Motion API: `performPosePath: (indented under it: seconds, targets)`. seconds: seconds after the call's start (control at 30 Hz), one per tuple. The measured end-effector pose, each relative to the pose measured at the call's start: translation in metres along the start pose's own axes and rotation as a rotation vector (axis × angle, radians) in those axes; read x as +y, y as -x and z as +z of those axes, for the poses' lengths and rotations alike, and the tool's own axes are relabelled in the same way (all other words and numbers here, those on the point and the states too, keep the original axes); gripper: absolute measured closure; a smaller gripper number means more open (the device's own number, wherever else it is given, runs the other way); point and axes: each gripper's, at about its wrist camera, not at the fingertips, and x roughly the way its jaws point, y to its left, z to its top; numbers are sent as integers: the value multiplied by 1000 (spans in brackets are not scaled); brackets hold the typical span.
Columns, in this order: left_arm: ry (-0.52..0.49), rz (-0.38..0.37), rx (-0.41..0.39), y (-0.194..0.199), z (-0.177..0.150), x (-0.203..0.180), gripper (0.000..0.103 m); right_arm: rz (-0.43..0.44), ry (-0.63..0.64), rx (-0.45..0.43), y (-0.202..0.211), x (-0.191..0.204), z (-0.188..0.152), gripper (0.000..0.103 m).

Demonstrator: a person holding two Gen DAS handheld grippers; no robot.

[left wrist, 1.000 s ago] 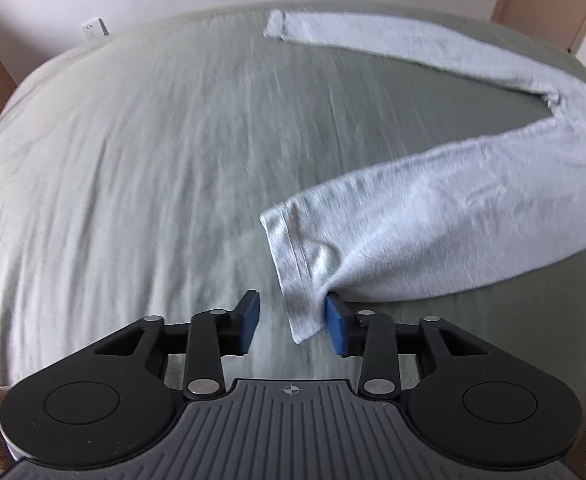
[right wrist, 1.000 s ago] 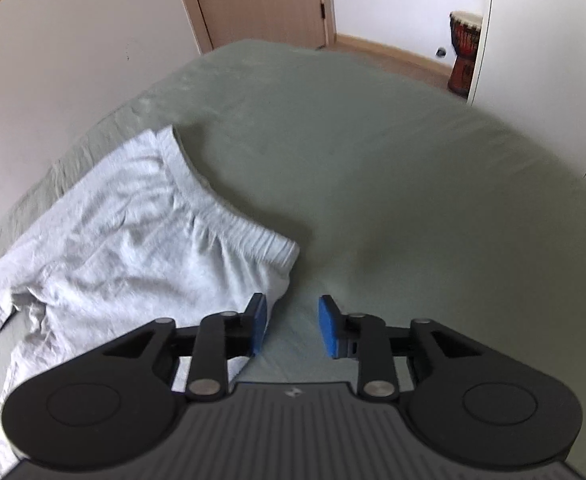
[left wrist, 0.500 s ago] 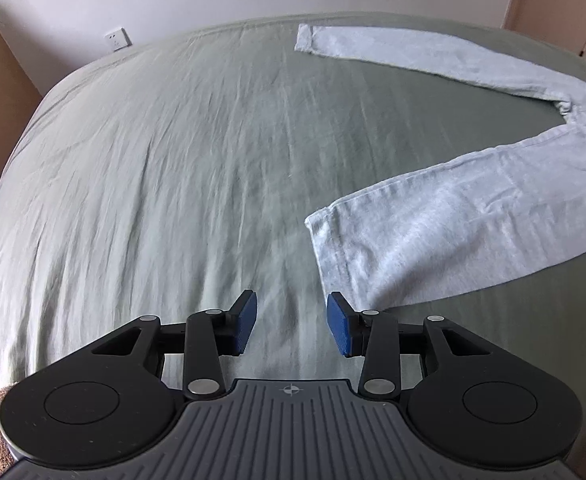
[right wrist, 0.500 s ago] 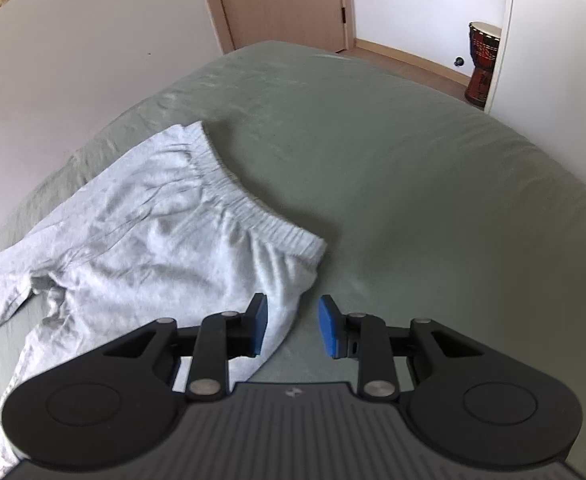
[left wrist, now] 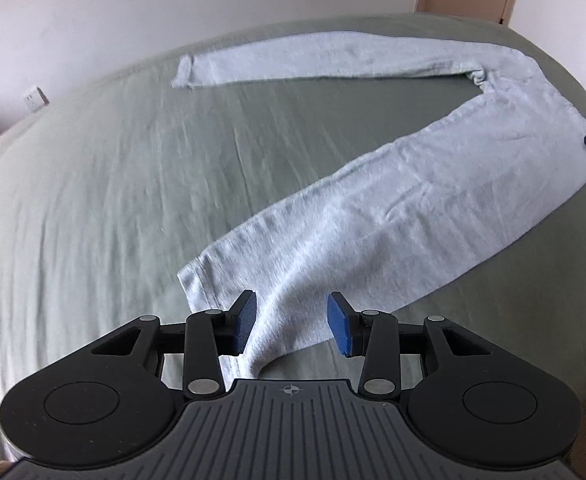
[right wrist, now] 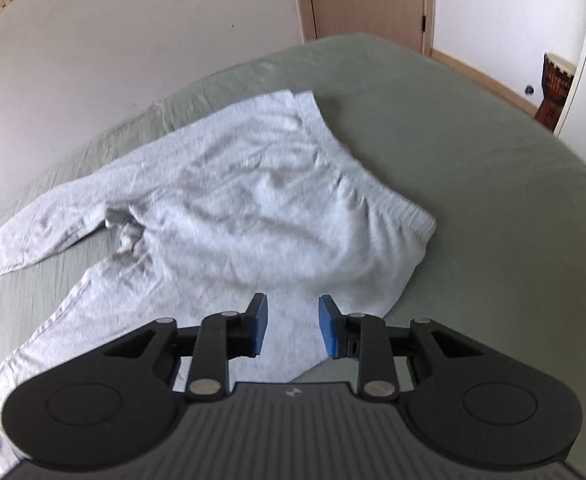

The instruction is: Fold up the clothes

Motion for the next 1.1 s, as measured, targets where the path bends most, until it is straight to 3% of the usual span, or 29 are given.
performPosePath:
  seconds: [0.23, 0.33, 0.47, 0.8, 1.1]
  targets:
    - [87, 20, 6, 2, 1, 61, 65, 158, -64, 105, 18, 10, -38, 72]
    - [94, 9, 23, 2, -1, 65, 65, 301, -123, 157, 22, 37, -60, 72]
    - [45, -14, 28, -1, -8, 48, 65, 377, -162, 227, 23, 69, -87, 72]
    - [-81, -159, 15, 17, -19, -3, 65, 468, -129, 336, 30, 156, -151, 72]
    - [-76, -157, 1, 27, -29, 2, 65, 475, -127, 310, 21, 196, -168, 71]
